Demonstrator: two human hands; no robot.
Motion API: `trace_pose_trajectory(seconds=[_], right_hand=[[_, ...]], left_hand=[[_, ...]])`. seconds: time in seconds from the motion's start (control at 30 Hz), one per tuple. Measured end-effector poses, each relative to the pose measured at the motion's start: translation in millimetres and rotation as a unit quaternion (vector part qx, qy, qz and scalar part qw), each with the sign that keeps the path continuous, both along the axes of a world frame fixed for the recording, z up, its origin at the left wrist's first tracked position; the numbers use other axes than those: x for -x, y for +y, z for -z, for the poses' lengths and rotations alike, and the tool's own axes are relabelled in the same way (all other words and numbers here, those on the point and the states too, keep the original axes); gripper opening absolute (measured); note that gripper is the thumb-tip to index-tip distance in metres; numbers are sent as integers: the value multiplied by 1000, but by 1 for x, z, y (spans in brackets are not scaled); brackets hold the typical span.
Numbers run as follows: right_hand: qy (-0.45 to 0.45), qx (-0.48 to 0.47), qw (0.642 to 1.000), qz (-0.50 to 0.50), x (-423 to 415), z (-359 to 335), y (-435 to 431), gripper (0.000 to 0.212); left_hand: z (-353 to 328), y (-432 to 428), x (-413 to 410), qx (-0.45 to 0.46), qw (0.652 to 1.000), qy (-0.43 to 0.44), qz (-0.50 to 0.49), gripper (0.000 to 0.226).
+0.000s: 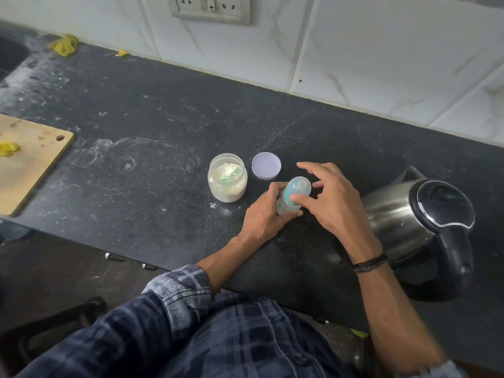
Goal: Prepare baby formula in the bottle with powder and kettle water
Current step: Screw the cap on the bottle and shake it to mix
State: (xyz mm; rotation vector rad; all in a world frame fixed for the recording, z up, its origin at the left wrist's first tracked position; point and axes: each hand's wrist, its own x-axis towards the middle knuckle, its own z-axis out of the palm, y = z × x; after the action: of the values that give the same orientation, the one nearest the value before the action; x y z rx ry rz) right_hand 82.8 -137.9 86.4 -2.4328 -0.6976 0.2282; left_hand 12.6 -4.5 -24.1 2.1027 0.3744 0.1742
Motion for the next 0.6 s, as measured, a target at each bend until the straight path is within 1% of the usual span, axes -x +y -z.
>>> trace_pose_trajectory(seconds=[0.1,0.17,0.33,0.5,0.6], right_hand=[[6,-18,1000,7,1,2,1,46],[3,-11,1000,14,-1,3,3,40],[-8,8,1000,17,-5,0,-1,51],[-15,-6,1000,24,0,4,0,40],[-23,-1,999,30,1,0,-1,54]], left_hand=[[2,0,0,-4,1000,-3,2,65],[1,0,0,-5,1000,-2,6,65],[-1,1,0,-4,1000,1,9,66],[-2,1,1,-3,1000,1,5,65],[-2,0,0,-1,1000,5,3,66]])
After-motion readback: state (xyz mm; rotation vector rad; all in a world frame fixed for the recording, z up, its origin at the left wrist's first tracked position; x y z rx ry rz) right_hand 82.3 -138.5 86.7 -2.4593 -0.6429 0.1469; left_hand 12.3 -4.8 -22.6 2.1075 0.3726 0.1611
